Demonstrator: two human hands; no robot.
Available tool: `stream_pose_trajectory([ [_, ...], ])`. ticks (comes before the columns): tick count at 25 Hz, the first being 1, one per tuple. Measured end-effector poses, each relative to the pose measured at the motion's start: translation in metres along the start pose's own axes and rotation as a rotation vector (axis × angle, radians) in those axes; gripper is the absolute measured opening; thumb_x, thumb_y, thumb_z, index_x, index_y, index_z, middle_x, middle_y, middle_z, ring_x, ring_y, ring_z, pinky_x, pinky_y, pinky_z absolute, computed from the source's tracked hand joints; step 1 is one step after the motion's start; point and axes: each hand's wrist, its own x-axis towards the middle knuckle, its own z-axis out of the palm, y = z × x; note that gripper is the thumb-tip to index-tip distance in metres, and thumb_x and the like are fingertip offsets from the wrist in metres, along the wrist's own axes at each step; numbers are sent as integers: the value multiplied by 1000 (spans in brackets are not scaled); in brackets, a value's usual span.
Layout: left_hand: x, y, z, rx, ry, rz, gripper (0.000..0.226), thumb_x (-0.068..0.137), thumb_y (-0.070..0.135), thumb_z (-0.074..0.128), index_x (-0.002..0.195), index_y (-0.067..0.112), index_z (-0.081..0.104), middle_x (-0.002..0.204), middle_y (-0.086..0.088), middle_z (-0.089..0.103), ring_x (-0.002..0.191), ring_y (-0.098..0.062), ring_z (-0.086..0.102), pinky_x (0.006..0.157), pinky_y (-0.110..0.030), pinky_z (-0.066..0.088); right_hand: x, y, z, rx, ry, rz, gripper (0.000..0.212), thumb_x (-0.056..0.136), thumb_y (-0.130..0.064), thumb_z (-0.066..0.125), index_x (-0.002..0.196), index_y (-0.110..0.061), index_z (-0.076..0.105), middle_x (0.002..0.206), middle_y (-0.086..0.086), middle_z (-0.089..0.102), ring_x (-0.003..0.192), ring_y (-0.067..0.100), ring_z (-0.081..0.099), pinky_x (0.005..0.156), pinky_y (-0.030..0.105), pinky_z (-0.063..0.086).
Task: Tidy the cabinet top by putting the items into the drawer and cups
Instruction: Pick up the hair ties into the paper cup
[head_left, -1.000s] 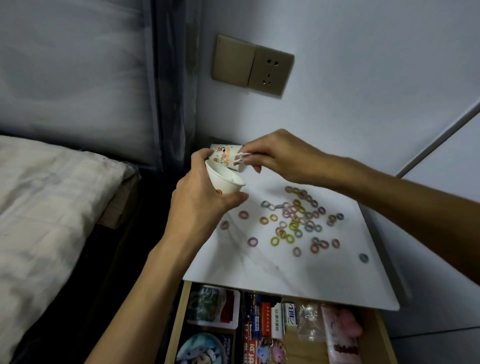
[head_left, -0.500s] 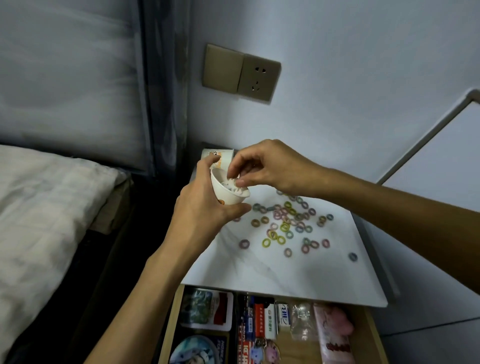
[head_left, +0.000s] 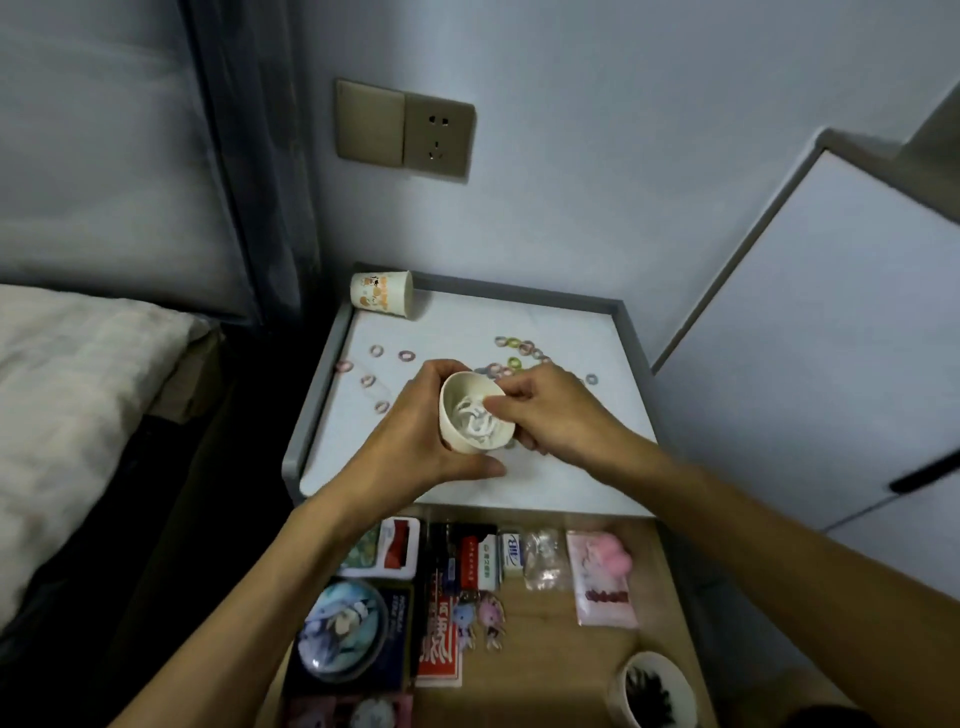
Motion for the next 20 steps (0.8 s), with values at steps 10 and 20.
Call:
stream_pose_trajectory([
  [10,-75,27,98,360,-158,-200,24,92,18,48,99,12,70,89,-8,74,76,-19,70,69,-39,57,-121,101,39,-119,67,100,44,89,-27,58,49,-17,42,46,-3,39,47,9,36,55,30,30],
  [20,-109,-15,172,270,-309,-442,27,95,1,41,106,-1,65,94,-20,69,60,-25,72,53,-39,60,-153,154,17,173,165,155,18,94,-30,60,102,-20,71,80,-10,69,65,1,63,64,23,49],
])
